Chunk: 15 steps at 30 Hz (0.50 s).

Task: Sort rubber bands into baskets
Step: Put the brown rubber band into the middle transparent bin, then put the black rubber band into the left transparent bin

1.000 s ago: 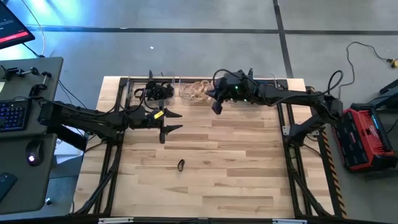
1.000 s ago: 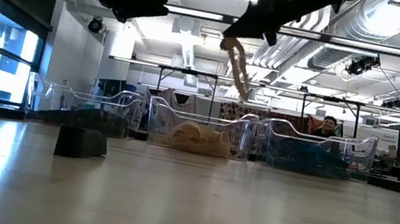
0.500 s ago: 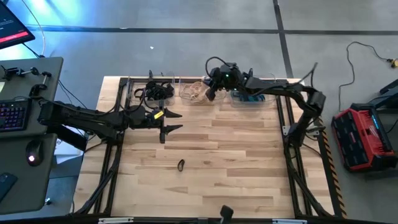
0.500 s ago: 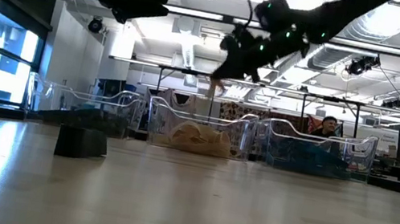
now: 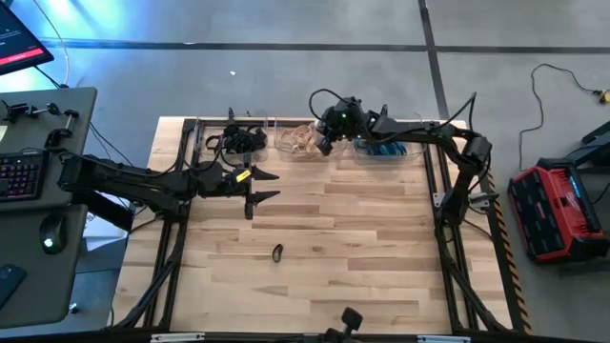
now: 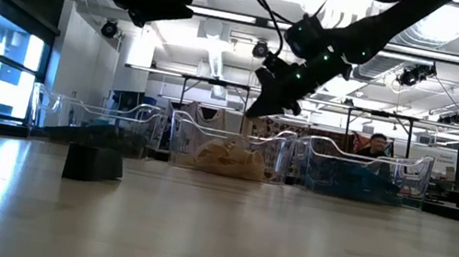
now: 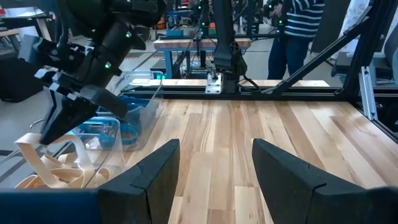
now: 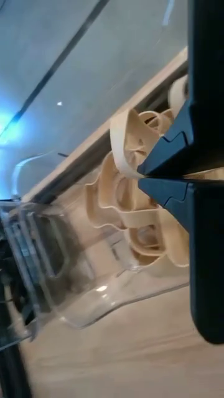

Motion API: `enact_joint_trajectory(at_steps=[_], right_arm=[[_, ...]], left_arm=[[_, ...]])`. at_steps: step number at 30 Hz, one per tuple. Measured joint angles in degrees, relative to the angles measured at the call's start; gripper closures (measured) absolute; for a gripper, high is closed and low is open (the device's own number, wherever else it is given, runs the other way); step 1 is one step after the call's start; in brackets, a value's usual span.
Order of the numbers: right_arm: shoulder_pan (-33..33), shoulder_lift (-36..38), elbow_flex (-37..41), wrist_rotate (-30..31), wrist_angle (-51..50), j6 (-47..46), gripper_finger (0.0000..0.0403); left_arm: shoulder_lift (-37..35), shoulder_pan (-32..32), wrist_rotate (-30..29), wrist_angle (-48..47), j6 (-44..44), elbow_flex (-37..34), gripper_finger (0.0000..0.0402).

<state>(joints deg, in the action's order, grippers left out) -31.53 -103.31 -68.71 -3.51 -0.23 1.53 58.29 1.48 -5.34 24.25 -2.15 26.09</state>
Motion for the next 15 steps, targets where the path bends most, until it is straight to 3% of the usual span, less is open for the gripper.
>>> enact_joint_trajectory(at_steps=[7, 15], right_arm=[[0.04, 0.0, 0.02, 0.0, -5.03, -0.19, 0.0382], [0.46, 1.46, -0.48, 0.42, -8.02, -1.71, 0.0265]], left_arm=[[0.0, 0.0, -0.02, 0.0, 0.0, 0.0, 0.0206], [0.0, 0.0, 0.0, 0.0, 1.01, 0.0, 0.0206]])
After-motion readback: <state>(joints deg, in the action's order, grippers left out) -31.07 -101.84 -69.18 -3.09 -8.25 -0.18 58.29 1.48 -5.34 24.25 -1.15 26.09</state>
